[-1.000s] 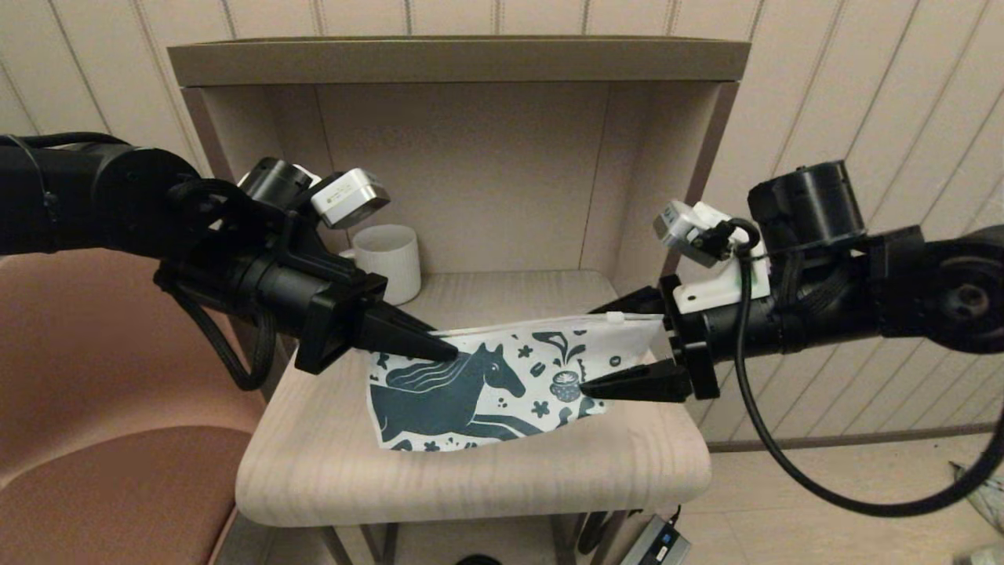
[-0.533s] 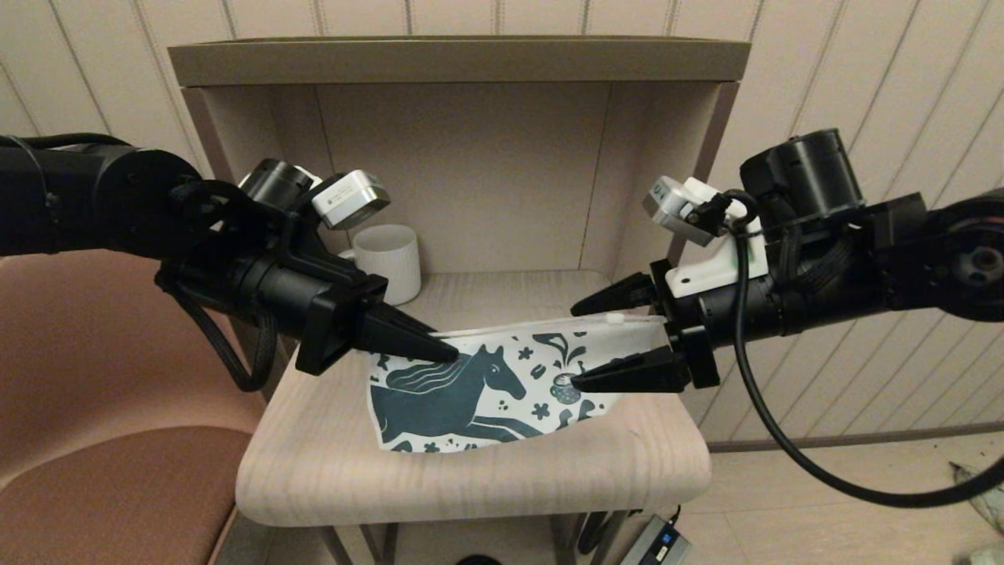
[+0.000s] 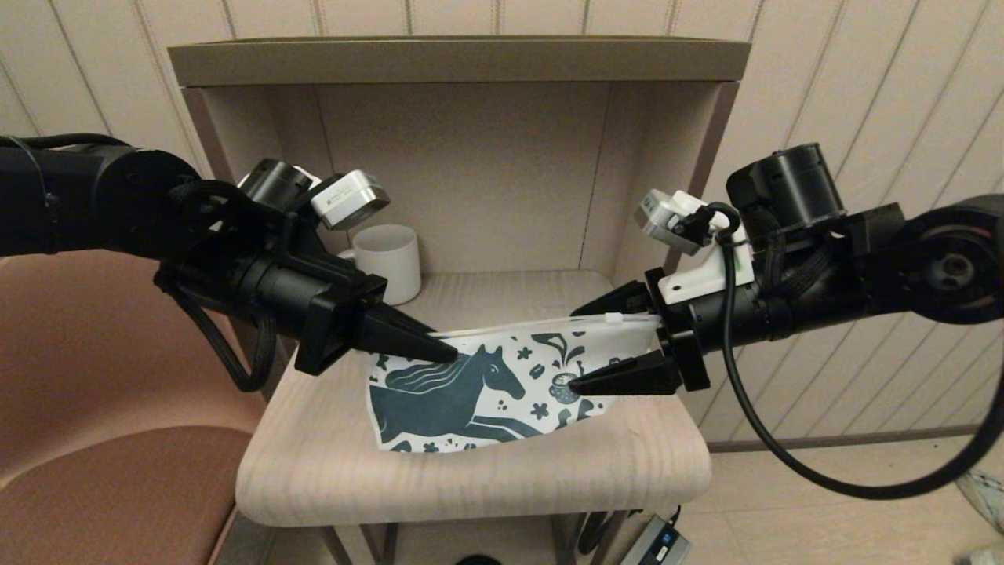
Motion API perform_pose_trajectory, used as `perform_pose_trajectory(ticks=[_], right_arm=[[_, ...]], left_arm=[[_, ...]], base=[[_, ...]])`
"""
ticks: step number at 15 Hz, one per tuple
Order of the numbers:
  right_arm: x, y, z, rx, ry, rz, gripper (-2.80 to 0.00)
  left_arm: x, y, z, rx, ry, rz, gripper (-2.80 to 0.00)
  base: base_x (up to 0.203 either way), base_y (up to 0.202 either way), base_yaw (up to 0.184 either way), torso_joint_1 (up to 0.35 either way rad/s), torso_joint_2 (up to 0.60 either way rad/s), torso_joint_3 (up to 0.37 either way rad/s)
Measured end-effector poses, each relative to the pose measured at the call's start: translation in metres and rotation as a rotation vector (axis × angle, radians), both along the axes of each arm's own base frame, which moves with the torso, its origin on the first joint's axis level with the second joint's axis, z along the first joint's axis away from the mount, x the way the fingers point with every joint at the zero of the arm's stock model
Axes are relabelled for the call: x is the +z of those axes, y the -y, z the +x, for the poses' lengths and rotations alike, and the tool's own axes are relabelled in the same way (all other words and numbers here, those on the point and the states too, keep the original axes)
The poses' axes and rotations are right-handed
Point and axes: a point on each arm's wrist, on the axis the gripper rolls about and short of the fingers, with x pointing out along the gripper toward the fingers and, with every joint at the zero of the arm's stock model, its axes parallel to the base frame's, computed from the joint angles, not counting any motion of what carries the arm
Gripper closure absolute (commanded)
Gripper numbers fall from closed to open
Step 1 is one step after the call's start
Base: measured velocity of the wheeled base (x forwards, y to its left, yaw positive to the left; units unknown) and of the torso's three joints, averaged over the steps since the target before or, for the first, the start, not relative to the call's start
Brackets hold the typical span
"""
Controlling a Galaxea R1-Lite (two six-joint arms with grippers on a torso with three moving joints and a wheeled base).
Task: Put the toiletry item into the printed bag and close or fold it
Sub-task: Hand it to the other hand
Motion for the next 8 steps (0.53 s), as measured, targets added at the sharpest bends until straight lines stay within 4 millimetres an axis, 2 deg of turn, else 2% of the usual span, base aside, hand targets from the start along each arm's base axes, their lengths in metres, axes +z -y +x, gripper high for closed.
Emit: perform_pose_trajectory(ticks=[8], right_arm=[[-0.0026, -0.0018, 0.0051, 0.001, 0.003, 0.003, -2.80]], left_arm=[[0.0002, 0.0000, 0.0000, 0.000, 0.001, -0.001, 0.00]], base=[[0.000, 0.000, 0.000, 0.000, 0.00, 0.000]])
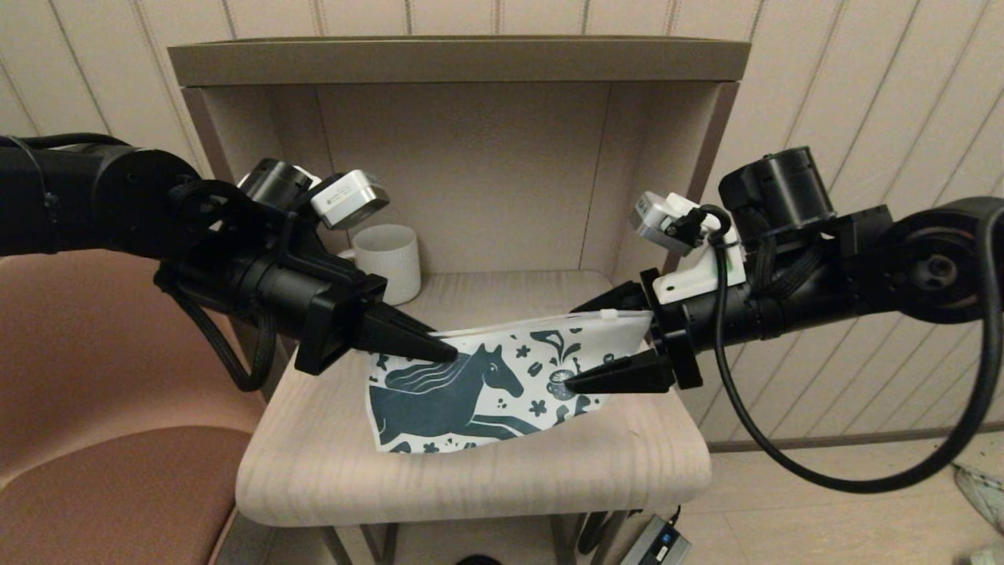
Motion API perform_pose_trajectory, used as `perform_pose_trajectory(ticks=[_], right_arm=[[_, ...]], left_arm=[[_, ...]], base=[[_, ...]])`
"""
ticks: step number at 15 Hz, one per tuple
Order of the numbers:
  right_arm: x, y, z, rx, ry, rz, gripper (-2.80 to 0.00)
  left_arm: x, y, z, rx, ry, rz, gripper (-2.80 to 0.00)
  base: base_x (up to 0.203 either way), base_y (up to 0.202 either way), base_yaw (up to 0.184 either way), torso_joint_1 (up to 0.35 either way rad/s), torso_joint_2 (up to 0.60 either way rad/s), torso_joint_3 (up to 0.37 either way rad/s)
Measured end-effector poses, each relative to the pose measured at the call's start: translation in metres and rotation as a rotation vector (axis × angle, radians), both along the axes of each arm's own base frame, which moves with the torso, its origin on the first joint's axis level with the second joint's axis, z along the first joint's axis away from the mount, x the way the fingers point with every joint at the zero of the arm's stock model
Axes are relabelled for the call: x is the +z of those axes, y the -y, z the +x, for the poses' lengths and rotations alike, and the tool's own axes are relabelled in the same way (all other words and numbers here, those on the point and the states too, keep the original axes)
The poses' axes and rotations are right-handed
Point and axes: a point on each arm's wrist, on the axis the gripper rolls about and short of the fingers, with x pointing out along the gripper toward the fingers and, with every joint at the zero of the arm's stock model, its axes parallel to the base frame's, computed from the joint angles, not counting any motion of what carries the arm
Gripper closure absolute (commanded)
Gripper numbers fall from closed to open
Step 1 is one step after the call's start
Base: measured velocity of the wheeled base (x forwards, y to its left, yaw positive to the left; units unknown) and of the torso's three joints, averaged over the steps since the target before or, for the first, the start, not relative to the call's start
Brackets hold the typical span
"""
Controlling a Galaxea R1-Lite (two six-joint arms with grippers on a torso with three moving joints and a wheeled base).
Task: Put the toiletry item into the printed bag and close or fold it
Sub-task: Hand it to the other hand
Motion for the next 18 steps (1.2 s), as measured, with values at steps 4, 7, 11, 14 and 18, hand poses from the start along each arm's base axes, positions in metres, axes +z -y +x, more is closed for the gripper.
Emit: perform_pose_trajectory(ticks=[4, 7, 11, 14, 18], right_arm=[[-0.0008, 0.0001, 0.0005, 0.000, -0.003, 0.001, 0.00], [0.0000, 0.0003, 0.0004, 0.000, -0.002, 0.001, 0.00], [0.0006, 0.0004, -0.0012, 0.004, 0.000, 0.004, 0.00], [0.0001, -0.0015, -0.0049, 0.032, -0.009, 0.015, 0.00], [0.0012, -0.0022, -0.0075, 0.038, -0.008, 0.016, 0.00]], left_arm=[[-0.0005, 0.0001, 0.0003, 0.000, -0.001, 0.001, 0.00], [-0.0007, 0.0002, 0.0004, 0.000, -0.002, 0.001, 0.00], [-0.0012, 0.0003, 0.0003, -0.002, 0.001, 0.001, 0.00], [-0.0030, 0.0011, 0.0019, -0.005, 0.002, 0.000, 0.00], [-0.0077, 0.0028, 0.0052, -0.009, 0.001, 0.003, -2.80]], base=[[0.000, 0.000, 0.000, 0.000, 0.00, 0.000], [0.000, 0.000, 0.000, 0.000, 0.00, 0.000], [0.000, 0.000, 0.000, 0.000, 0.00, 0.000], [0.000, 0.000, 0.000, 0.000, 0.00, 0.000], [0.000, 0.000, 0.000, 0.000, 0.00, 0.000]])
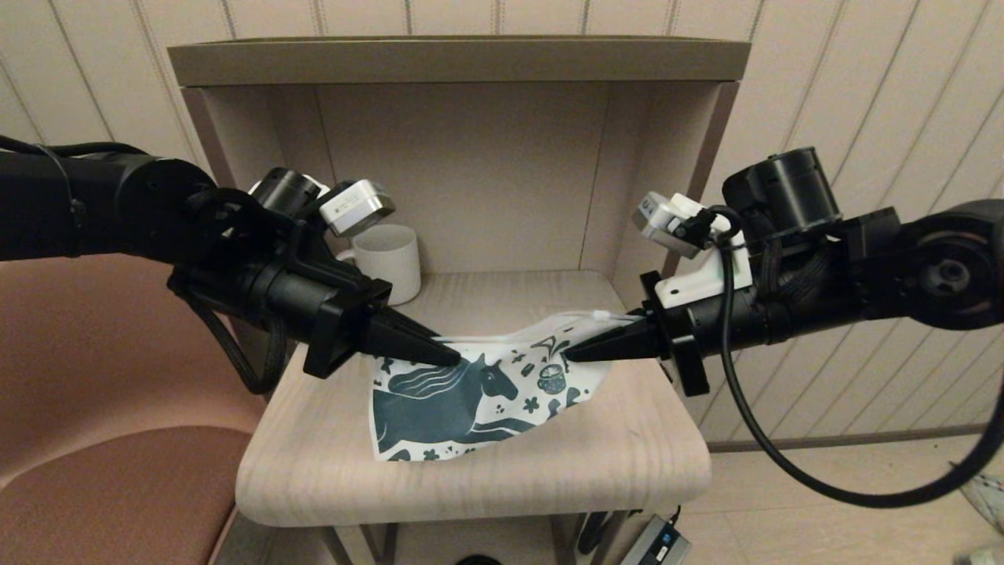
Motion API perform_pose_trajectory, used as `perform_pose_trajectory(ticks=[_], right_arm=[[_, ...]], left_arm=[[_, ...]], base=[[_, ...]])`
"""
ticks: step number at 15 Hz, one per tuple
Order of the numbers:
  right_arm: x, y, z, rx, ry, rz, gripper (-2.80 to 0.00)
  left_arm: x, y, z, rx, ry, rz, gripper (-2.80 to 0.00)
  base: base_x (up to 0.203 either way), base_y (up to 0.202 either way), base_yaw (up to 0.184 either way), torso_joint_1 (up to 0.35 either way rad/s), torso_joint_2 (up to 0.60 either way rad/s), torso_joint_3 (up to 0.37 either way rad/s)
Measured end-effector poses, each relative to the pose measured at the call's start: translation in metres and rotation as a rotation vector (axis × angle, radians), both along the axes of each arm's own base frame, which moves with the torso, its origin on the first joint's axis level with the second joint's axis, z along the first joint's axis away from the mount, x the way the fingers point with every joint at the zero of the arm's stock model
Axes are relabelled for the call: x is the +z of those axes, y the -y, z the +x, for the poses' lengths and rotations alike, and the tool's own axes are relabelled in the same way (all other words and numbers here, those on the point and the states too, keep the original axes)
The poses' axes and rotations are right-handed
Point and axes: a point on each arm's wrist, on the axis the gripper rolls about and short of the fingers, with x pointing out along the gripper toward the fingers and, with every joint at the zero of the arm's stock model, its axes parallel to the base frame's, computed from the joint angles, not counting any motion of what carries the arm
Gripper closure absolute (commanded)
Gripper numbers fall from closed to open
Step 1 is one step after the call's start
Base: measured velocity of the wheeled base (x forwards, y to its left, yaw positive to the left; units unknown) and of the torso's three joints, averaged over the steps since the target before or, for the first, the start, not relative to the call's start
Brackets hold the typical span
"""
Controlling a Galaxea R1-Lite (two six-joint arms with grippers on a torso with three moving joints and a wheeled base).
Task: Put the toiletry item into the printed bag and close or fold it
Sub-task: Hand it to the other hand, then close the strorage bag and place it on the desk
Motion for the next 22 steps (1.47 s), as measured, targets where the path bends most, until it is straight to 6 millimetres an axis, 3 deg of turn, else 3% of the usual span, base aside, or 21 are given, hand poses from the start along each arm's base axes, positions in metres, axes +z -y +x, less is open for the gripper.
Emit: perform_pose_trajectory(ticks=[4, 13, 16, 22], right_arm=[[0.000, 0.000, -0.001, 0.000, -0.001, 0.000, 0.00], [-0.011, -0.003, 0.004, -0.008, -0.035, -0.020, 0.00], [-0.018, -0.015, 0.004, -0.011, -0.045, -0.055, 0.00], [-0.006, -0.055, -0.002, 0.019, -0.030, -0.061, 0.00]], left_arm=[[0.000, 0.001, 0.000, 0.001, -0.007, 0.001, -2.80], [0.024, -0.011, -0.009, 0.020, 0.056, -0.032, -2.80], [0.029, -0.012, -0.013, 0.025, 0.053, -0.035, -2.80], [0.023, -0.003, -0.013, 0.015, 0.031, -0.009, -2.80]], base=[[0.000, 0.000, 0.000, 0.000, 0.00, 0.000], [0.000, 0.000, 0.000, 0.000, 0.00, 0.000], [0.000, 0.000, 0.000, 0.000, 0.00, 0.000], [0.000, 0.000, 0.000, 0.000, 0.00, 0.000]])
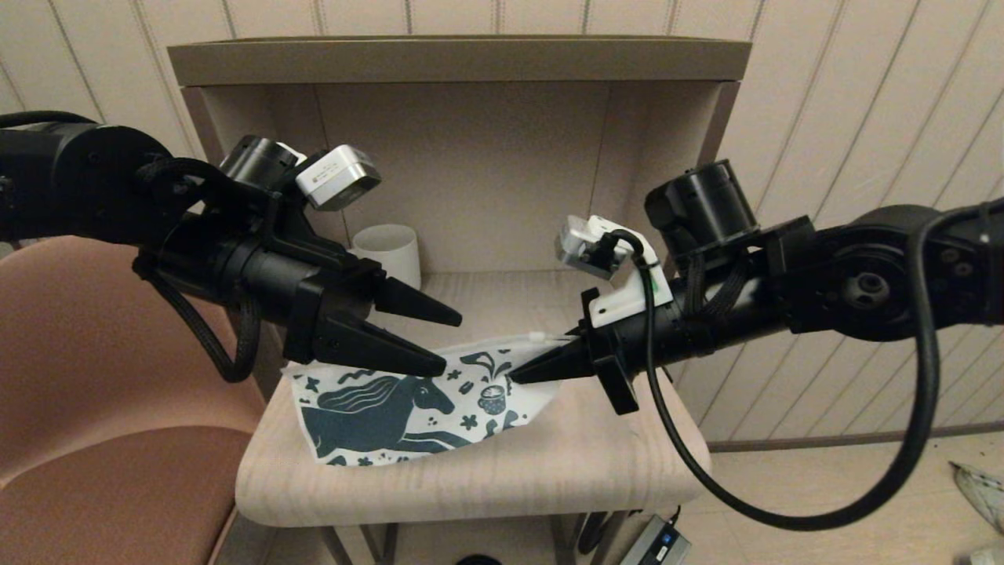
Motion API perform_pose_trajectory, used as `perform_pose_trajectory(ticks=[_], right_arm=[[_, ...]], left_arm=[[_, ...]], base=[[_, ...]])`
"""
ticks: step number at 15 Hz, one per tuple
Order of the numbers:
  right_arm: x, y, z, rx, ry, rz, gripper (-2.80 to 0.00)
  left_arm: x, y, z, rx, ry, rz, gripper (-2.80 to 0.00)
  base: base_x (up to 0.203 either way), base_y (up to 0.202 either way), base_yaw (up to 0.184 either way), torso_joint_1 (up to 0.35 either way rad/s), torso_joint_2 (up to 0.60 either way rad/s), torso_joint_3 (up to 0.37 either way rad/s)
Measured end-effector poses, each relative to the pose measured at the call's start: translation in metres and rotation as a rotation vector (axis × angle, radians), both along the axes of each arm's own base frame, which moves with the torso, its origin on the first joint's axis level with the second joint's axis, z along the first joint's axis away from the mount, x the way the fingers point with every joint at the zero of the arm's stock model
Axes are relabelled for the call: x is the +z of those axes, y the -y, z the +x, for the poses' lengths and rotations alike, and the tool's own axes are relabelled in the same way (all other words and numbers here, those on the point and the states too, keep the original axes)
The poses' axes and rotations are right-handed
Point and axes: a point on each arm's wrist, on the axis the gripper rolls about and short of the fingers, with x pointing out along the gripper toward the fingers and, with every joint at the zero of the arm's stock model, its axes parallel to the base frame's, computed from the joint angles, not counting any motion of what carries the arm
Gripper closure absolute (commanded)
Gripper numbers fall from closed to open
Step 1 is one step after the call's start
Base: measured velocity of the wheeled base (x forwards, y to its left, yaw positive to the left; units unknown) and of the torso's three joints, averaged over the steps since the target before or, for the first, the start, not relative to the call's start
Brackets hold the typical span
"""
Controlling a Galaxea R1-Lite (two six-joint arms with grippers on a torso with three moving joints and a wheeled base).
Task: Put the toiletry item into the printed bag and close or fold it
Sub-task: Close the strorage bag and place it on the desk
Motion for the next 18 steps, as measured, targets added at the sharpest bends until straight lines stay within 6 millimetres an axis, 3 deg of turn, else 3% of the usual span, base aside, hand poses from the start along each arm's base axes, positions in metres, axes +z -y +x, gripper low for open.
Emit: perform_pose_trajectory(ticks=[6, 18], right_arm=[[0.012, -0.031, -0.013, -0.012, -0.024, 0.008, 0.00], [0.005, -0.053, -0.008, -0.050, -0.133, 0.013, 0.00]], left_arm=[[-0.002, 0.004, 0.002, 0.002, -0.006, 0.013, -2.80], [-0.002, 0.005, 0.005, 0.008, 0.004, 0.012, -2.80]], base=[[0.000, 0.000, 0.000, 0.000, 0.00, 0.000], [0.000, 0.000, 0.000, 0.000, 0.00, 0.000]])
